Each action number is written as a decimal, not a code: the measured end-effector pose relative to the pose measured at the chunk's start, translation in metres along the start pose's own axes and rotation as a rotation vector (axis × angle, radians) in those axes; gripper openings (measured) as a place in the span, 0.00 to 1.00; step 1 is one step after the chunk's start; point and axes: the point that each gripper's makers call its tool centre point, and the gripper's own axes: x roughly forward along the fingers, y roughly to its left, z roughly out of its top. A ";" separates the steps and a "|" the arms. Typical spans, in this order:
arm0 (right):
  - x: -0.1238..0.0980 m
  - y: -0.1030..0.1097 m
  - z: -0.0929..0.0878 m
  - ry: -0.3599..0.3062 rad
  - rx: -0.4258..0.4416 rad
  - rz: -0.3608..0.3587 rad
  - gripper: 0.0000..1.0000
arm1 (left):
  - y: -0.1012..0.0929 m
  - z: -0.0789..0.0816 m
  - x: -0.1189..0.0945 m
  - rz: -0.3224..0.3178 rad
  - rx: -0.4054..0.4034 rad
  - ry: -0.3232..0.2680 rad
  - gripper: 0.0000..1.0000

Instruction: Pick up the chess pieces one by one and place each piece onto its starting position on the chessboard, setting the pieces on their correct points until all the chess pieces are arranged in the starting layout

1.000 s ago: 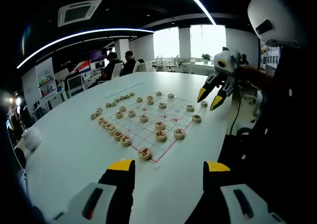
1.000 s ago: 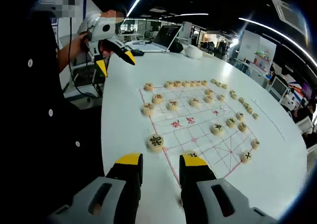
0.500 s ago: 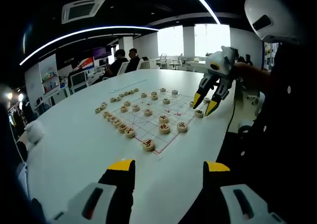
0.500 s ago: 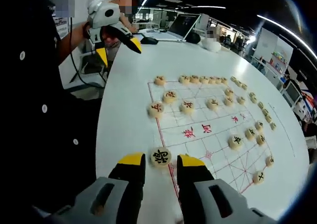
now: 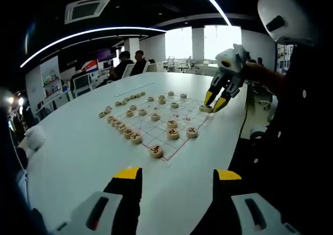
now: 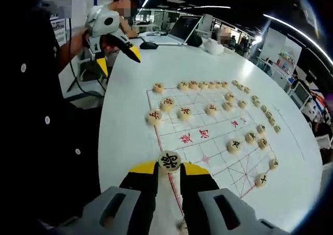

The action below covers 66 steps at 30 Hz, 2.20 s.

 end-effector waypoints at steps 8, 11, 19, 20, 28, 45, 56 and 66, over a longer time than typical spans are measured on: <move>-0.045 -0.034 -0.025 0.005 0.068 -0.142 0.18 | -0.002 0.008 0.007 -0.012 0.011 -0.008 0.56; -0.061 -0.040 -0.036 -0.001 0.101 -0.185 0.18 | -0.002 0.011 0.010 -0.016 0.017 -0.009 0.56; -0.090 -0.050 -0.051 -0.038 0.176 -0.298 0.18 | -0.004 0.020 0.013 -0.019 0.031 -0.012 0.56; -0.092 -0.052 -0.051 -0.044 0.182 -0.309 0.18 | -0.004 0.020 0.013 -0.018 0.032 -0.011 0.56; -0.080 -0.077 -0.052 -0.025 0.182 -0.356 0.18 | -0.003 0.021 0.010 -0.003 0.023 -0.012 0.57; -0.020 -0.134 -0.057 0.042 0.256 -0.338 0.18 | 0.007 0.014 -0.002 0.047 -0.028 -0.028 0.59; -0.002 -0.133 -0.067 0.091 0.296 -0.287 0.18 | 0.010 0.010 -0.004 0.054 -0.036 -0.024 0.59; -0.004 -0.134 -0.068 0.083 0.302 -0.286 0.19 | 0.010 0.011 -0.004 0.053 -0.033 -0.023 0.59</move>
